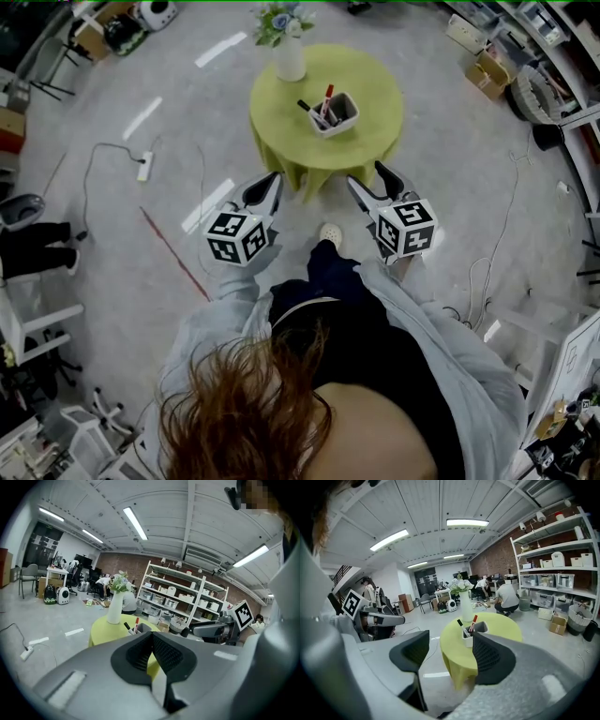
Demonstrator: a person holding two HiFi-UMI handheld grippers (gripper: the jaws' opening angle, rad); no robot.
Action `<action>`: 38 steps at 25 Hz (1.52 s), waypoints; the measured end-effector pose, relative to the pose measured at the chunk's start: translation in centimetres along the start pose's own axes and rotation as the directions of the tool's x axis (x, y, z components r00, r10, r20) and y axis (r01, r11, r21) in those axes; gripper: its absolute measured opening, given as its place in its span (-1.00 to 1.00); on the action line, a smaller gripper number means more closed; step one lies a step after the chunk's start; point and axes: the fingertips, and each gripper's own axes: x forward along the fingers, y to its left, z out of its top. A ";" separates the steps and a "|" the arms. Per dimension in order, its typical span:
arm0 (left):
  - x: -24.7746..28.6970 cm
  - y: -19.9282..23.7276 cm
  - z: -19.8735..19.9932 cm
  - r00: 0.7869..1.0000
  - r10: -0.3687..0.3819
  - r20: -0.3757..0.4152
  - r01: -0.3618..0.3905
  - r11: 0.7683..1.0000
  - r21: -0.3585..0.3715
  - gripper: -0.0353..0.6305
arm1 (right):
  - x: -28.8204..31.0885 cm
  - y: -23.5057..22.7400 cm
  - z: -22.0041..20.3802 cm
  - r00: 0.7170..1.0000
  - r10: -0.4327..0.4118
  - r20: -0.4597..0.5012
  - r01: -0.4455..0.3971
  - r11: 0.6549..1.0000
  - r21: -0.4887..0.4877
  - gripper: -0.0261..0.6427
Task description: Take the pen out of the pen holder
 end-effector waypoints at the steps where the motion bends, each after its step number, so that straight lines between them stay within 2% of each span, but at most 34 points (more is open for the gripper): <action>1: 0.5 0.2 0.2 1.000 0.004 0.000 -0.004 1.000 0.000 -0.84 | 0.5 -0.5 0.2 1.000 0.004 -0.002 -0.004 1.000 -0.001 -0.08; 15: 6.0 2.7 3.5 0.995 0.079 0.059 -0.079 0.997 -0.005 -0.84 | 5.1 -6.5 3.5 0.999 0.049 0.006 -0.049 0.998 -0.038 -0.08; 25: 4.7 3.5 1.0 0.991 0.131 0.026 -0.129 0.990 -0.057 -0.84 | 6.1 -6.0 0.7 0.995 0.073 -0.069 -0.079 0.993 -0.091 -0.08; 38: 5.9 5.1 -0.4 0.993 0.118 -0.022 -0.119 0.991 -0.068 -0.84 | 9.8 -5.8 -2.2 0.982 0.036 -0.185 -0.084 0.963 -0.255 -0.08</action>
